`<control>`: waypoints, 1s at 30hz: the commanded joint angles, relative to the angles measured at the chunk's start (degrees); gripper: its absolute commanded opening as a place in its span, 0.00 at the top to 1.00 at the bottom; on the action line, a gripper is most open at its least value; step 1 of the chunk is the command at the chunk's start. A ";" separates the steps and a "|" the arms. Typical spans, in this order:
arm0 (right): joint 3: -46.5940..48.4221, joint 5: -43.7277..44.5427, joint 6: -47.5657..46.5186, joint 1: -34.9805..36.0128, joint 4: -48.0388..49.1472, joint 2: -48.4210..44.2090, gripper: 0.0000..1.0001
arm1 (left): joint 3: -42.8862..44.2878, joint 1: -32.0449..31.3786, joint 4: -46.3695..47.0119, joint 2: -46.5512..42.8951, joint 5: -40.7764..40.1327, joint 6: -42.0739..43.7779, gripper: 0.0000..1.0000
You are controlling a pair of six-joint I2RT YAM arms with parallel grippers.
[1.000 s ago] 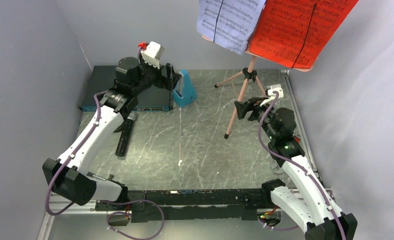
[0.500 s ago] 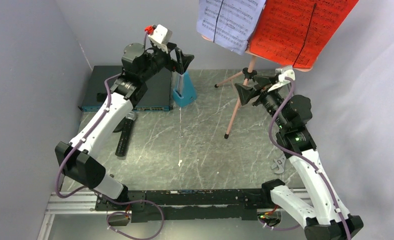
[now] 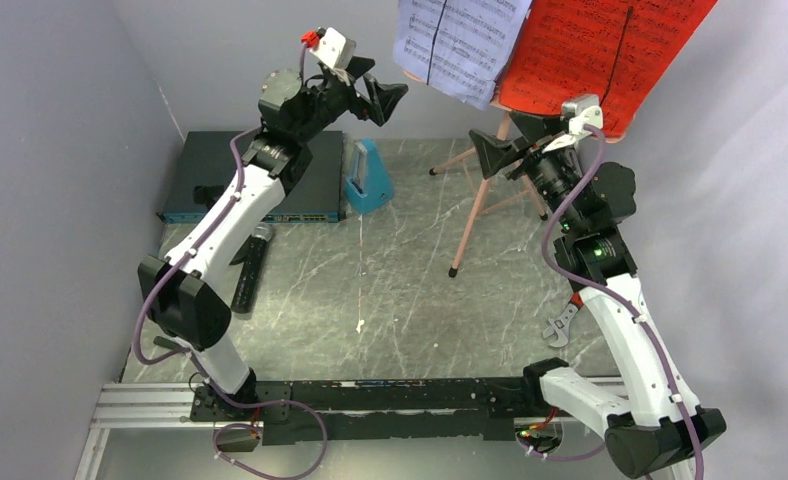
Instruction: Pack up the instrument practice props
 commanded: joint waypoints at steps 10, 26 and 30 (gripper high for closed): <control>12.77 4.87 -1.12 -0.85 6.46 7.84 0.16 | 12.73 -3.10 12.97 10.60 3.76 -0.92 0.09; 20.86 -5.31 6.95 -9.84 9.94 18.89 0.21 | 23.64 -5.29 23.03 22.69 -0.25 0.31 0.16; 21.59 -8.15 7.78 -10.15 10.31 20.37 0.25 | 23.95 -6.08 23.89 22.43 1.31 0.53 0.19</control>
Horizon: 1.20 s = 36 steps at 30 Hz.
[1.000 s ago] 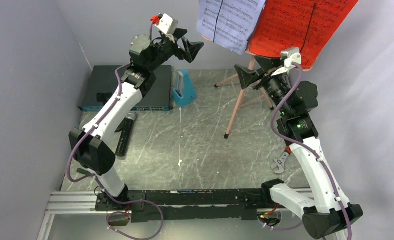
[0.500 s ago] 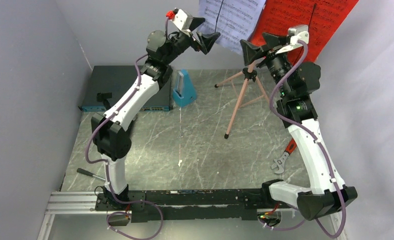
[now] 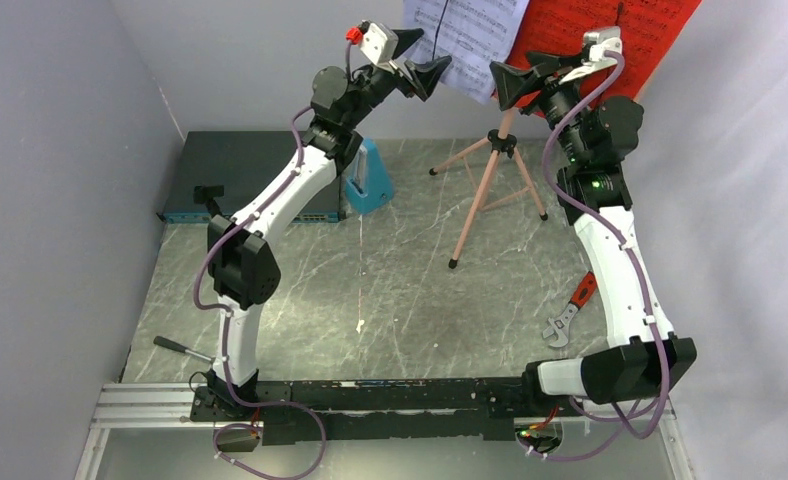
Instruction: Pack up the instrument practice props
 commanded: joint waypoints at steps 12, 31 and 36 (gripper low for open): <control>1.55 -5.53 3.10 -0.75 7.10 1.39 0.48 | 5.83 -5.42 6.19 0.70 -0.88 11.45 0.22; 2.03 -8.95 4.85 -0.75 7.86 3.51 0.69 | 5.91 -5.96 7.07 1.88 -6.44 14.19 0.48; 3.78 -9.60 4.89 -0.75 7.25 4.19 0.75 | 7.28 -6.00 6.65 2.46 -6.47 14.23 0.66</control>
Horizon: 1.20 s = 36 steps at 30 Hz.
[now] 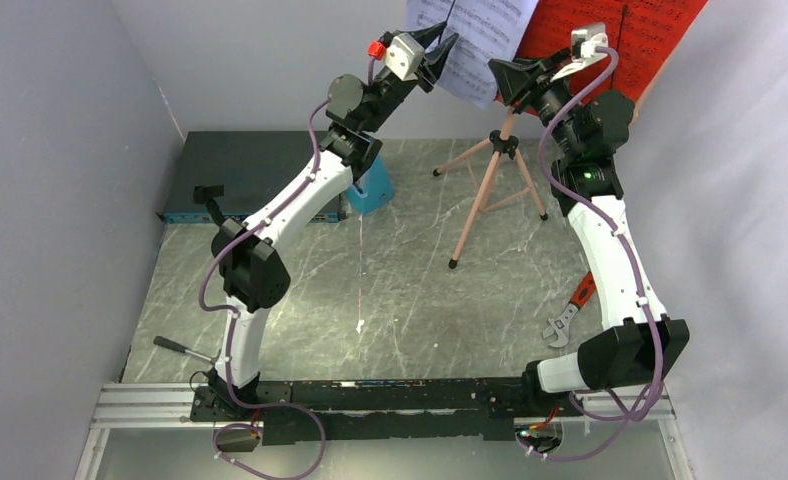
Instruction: Pack up the instrument practice props
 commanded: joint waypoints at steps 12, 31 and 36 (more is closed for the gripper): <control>5.13 -4.38 1.39 -0.29 2.82 1.48 0.98 | -2.34 -0.73 4.77 -3.00 -1.69 0.65 0.97; 16.06 -11.47 -7.54 -0.31 -2.78 2.35 1.00 | -2.61 -1.55 5.58 -3.10 -8.74 0.90 0.97; 18.26 -11.49 -9.39 -0.29 -2.58 1.64 1.00 | -2.63 -1.96 5.24 -3.26 -9.56 2.19 0.97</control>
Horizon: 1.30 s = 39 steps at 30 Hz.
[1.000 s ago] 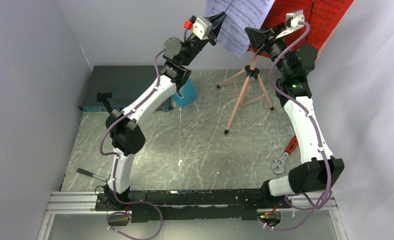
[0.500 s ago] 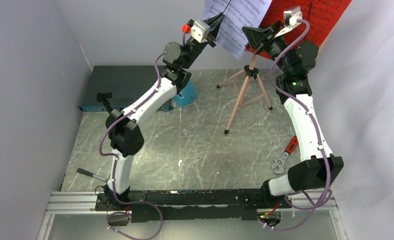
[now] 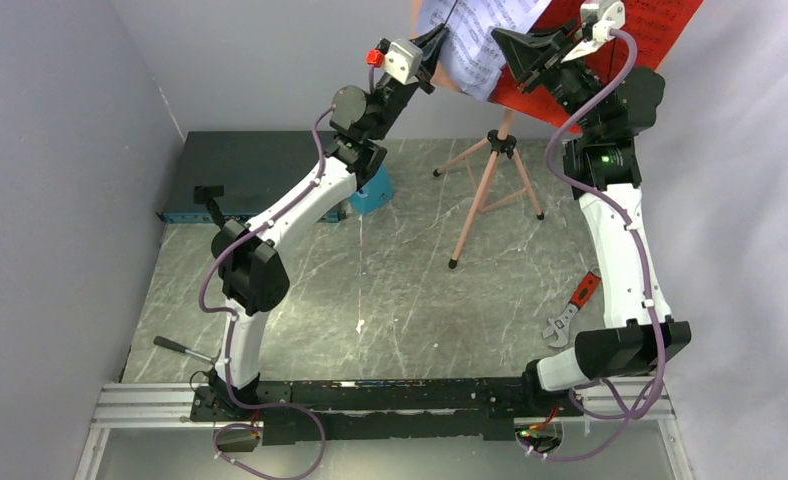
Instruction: Pack up the instrument practice props
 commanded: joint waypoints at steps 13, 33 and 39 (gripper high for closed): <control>9.72 -1.60 -5.97 -0.23 2.93 -2.22 1.00 | 1.81 -0.67 -1.17 -0.55 -3.49 3.16 0.97; -5.57 -4.87 2.59 -0.14 7.70 -17.58 1.00 | -5.80 -0.90 2.27 -6.27 -4.39 4.74 0.44; -17.05 -7.05 7.88 -0.06 7.62 -23.19 1.00 | -19.70 -0.95 2.57 -18.42 -6.02 5.93 0.31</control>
